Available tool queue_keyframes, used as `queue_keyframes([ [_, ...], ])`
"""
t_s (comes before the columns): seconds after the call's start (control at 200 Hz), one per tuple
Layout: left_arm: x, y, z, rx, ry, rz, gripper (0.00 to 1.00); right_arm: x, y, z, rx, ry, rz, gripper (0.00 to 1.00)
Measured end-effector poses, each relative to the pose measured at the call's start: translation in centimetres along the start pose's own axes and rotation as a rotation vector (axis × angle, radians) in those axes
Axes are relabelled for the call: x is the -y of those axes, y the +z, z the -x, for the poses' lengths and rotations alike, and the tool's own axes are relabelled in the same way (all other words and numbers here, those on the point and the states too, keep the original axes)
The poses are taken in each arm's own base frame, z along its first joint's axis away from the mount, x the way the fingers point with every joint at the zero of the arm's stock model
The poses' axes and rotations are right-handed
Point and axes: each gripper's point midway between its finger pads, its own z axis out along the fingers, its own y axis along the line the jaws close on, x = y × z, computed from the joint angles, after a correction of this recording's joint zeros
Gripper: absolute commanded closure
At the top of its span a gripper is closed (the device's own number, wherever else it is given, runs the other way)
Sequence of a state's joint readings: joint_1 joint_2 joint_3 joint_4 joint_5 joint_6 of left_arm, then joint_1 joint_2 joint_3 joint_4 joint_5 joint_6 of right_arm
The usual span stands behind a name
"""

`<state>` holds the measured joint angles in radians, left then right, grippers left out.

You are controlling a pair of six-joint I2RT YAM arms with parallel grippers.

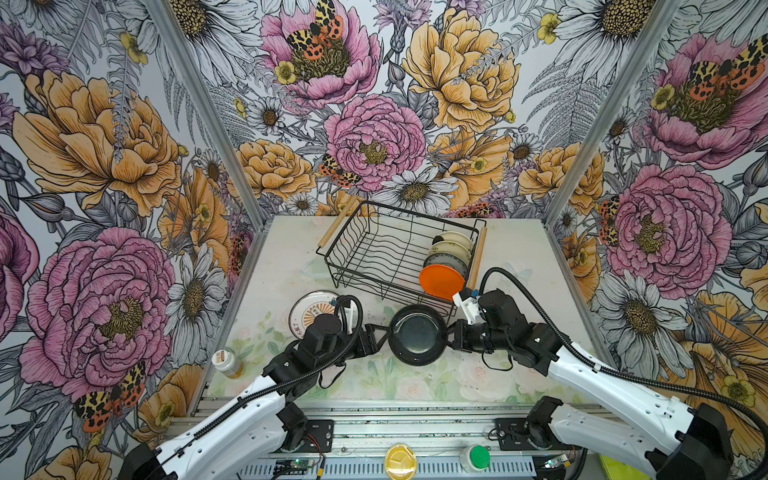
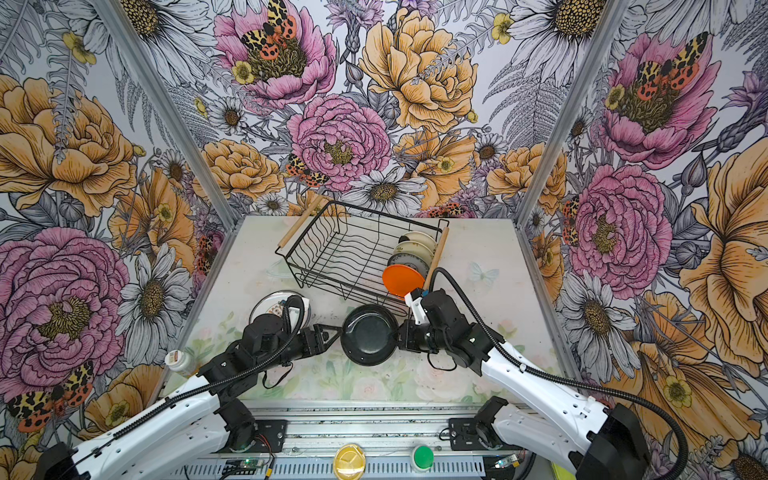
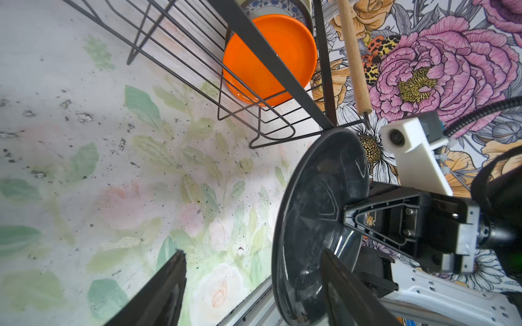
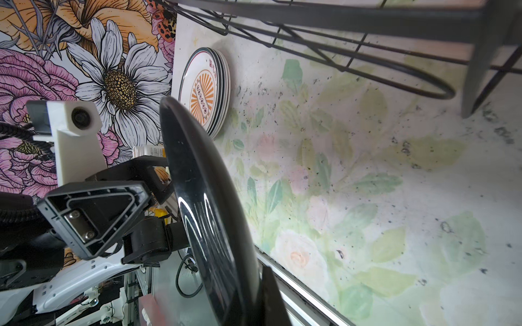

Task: Unload the plates from the dish rack
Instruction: 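Carry the black plate with the right gripper toward the left gripper, then grasp the black plate with the left gripper while the right gripper releases it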

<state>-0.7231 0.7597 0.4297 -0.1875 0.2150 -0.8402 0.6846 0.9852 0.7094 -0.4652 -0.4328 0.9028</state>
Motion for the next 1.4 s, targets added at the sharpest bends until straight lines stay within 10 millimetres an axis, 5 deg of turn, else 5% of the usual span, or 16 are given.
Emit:
queue_keyframes([
  [0.42,1.1,1.5,-1.5,-0.065,0.052,-0.040,0.65,-0.9,0.3,0.2,0.000,0.001,0.038,1.00],
  [0.871,1.7,2.0,-1.3,-0.076,0.026,-0.073,0.89,-0.5,0.9,0.1,-0.014,0.005,0.024,0.95],
  [1.191,2.0,2.7,-1.7,-0.106,0.036,-0.087,1.00,0.4,1.8,-0.7,-0.051,0.011,-0.018,0.54],
  [1.401,1.7,2.4,-1.6,-0.111,0.022,-0.073,1.00,-0.5,1.7,-0.4,-0.043,-0.021,0.009,0.43],
])
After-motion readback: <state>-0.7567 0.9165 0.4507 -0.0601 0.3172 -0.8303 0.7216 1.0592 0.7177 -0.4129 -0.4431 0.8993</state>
